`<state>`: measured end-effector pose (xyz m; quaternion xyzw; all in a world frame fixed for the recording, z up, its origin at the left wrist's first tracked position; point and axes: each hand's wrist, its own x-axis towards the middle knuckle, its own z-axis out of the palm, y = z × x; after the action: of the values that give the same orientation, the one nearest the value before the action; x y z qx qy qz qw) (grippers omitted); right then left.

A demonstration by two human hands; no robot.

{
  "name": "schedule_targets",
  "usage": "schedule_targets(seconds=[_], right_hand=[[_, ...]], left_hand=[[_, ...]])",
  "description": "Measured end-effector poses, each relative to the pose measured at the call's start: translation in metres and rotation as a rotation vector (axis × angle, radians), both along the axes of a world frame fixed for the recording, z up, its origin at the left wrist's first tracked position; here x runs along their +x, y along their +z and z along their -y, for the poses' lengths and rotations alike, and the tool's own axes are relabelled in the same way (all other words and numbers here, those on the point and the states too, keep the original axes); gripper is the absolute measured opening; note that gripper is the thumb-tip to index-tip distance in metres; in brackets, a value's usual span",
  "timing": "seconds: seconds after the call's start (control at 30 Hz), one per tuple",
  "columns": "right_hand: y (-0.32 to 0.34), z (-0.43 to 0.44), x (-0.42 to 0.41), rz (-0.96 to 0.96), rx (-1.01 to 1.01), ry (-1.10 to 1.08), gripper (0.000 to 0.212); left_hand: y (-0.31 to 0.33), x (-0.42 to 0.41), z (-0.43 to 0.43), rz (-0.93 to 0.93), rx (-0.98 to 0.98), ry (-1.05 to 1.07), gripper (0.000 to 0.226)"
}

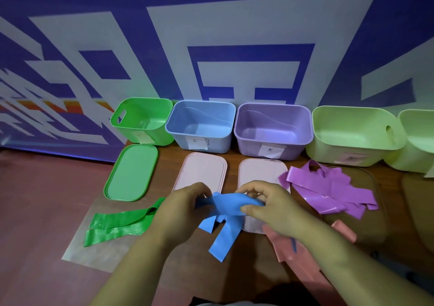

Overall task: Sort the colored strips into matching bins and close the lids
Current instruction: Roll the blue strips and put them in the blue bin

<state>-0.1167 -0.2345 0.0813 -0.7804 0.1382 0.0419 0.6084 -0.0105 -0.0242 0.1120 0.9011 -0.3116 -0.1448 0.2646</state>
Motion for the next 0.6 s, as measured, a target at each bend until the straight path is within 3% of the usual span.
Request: schedule_targets(seconds=[0.1,0.3,0.6], right_hand=[[0.004,0.009,-0.009,0.013,-0.019,-0.019,0.036],[0.004,0.021,-0.027,0.018,0.066,-0.076,0.028],[0.010,0.006,-0.033,0.012,0.110,-0.081,0.021]], left_hand=[[-0.003,-0.004,0.002,-0.073,-0.054,0.048,0.017],[0.014,-0.026,0.020,-0.542,-0.512,0.288,0.006],[0.023,-0.044,0.032,-0.523,-0.820,0.460,0.024]])
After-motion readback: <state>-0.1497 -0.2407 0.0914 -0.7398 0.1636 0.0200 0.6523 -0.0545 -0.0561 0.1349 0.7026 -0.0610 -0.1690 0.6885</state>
